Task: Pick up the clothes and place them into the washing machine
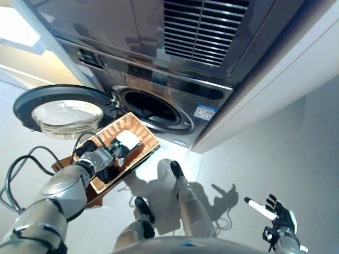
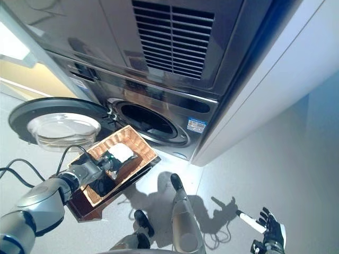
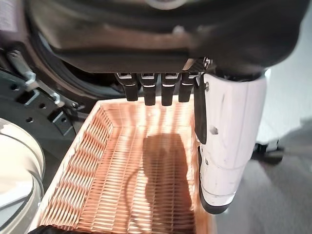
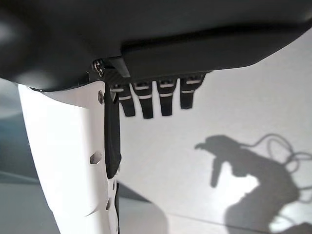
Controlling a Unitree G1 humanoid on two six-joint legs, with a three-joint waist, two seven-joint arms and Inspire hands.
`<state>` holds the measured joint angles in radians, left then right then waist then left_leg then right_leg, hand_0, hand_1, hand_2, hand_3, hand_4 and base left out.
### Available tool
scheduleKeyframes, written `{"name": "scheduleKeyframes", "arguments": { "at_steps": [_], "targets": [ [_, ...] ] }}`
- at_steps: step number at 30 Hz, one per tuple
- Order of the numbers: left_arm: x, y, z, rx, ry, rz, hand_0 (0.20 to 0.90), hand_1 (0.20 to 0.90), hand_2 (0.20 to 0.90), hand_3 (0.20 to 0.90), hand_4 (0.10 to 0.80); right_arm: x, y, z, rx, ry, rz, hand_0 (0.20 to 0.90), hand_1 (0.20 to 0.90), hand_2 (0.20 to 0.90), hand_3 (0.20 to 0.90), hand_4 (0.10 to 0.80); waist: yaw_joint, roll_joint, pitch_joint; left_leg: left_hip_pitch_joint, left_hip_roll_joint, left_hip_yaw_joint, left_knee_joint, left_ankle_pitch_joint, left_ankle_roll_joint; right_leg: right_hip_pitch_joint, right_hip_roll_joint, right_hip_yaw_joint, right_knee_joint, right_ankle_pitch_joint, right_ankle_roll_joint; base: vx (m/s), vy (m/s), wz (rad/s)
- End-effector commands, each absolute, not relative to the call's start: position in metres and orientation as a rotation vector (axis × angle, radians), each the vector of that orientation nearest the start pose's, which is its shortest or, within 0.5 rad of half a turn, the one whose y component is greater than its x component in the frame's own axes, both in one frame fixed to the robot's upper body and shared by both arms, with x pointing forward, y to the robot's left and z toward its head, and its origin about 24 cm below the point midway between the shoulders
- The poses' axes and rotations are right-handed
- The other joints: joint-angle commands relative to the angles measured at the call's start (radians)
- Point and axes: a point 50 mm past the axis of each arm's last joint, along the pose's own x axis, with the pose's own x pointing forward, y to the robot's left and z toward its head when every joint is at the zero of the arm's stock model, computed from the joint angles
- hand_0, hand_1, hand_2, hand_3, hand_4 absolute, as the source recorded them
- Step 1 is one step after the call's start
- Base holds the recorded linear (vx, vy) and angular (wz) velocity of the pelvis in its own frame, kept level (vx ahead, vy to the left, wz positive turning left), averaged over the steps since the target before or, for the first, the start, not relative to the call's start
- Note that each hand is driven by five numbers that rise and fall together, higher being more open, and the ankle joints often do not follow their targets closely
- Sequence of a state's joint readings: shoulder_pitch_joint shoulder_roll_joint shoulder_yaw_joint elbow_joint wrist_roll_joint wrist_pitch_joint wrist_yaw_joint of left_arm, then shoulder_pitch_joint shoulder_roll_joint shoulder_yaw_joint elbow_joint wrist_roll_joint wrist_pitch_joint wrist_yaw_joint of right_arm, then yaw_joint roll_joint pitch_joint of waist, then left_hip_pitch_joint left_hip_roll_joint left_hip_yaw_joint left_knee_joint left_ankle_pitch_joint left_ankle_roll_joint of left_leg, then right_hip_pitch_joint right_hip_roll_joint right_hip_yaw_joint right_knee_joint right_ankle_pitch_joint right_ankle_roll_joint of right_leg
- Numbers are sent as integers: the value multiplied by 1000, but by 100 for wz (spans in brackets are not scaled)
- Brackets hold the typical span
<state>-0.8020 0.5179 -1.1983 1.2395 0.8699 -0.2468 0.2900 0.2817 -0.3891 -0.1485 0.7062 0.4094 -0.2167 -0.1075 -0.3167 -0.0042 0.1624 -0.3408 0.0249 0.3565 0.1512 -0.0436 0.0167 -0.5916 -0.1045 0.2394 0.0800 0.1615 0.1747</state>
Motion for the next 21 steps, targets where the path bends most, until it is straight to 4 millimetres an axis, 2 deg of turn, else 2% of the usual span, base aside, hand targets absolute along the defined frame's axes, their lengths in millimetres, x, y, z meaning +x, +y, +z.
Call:
{"name": "scheduleKeyframes", "arguments": {
  "at_steps": [1,2,5,7,10,13,14,15,17,18,21],
  "targets": [
    [362,243,54,2174,-18,-528,900,900,900,900,800,110,-355,-47,-120,471,-606,900,900,900,900,800,-7,9,28,-172,93,-29,207,-123,-21,-18,17,27,127,-109,-73,-17,-5,-16],
    [365,251,64,2184,6,-496,900,900,900,900,800,113,-353,-42,-100,442,-579,900,900,900,900,800,-8,1,31,-191,99,-28,222,-129,-19,-34,19,29,127,-105,-73,-17,-5,-13],
    [366,253,69,2187,21,-488,900,900,900,900,800,114,-351,-39,-84,425,-565,900,900,900,900,800,-8,0,30,-205,102,-29,231,-133,-18,-46,21,30,128,-103,-74,-5,-2,-7],
    [369,269,86,2212,64,-435,900,900,900,900,800,124,-344,-29,-47,364,-502,900,900,900,900,800,-11,-15,35,-243,109,-31,256,-147,-11,-77,33,39,123,-90,-73,-31,7,1],
    [368,275,88,2205,95,-425,900,900,900,900,800,127,-341,-26,-37,347,-482,900,900,900,900,800,-10,-21,33,-258,113,-33,269,-154,-7,-90,38,44,122,-87,-73,-8,-2,-12],
    [364,294,95,2195,162,-380,900,900,900,900,800,128,-335,-20,-13,316,-440,900,900,900,900,800,-10,-38,31,-289,125,-31,305,-170,1,-110,46,54,126,-83,-74,3,19,-11],
    [358,304,94,2184,191,-367,900,900,900,900,800,112,-337,-34,-8,379,-463,900,900,900,900,800,-14,-41,30,-291,129,-26,307,-175,2,-117,50,59,127,-82,-73,9,38,-14],
    [358,306,93,2178,202,-365,900,900,900,900,800,108,-341,-46,-6,438,-492,900,900,900,900,800,-14,-44,27,-294,129,-25,311,-178,4,-123,52,63,127,-79,-74,3,45,-10],
    [358,306,96,2175,192,-362,900,900,900,900,800,114,-349,-50,-14,454,-535,900,900,900,900,800,-6,-45,23,-312,131,-30,323,-181,4,-133,49,62,127,-76,-77,0,0,0],
    [361,297,98,2172,137,-368,900,900,900,900,800,123,-347,-48,-26,430,-536,900,900,900,900,800,0,-40,26,-325,129,-38,330,-183,6,-137,45,58,126,-75,-78,0,0,0],
    [362,299,99,2208,169,-367,900,900,900,900,800,122,-339,-58,33,450,-577,900,900,900,900,800,8,-38,24,-332,119,-50,327,-186,10,-137,40,49,122,-79,-78,-6,24,4]
  ]
}}
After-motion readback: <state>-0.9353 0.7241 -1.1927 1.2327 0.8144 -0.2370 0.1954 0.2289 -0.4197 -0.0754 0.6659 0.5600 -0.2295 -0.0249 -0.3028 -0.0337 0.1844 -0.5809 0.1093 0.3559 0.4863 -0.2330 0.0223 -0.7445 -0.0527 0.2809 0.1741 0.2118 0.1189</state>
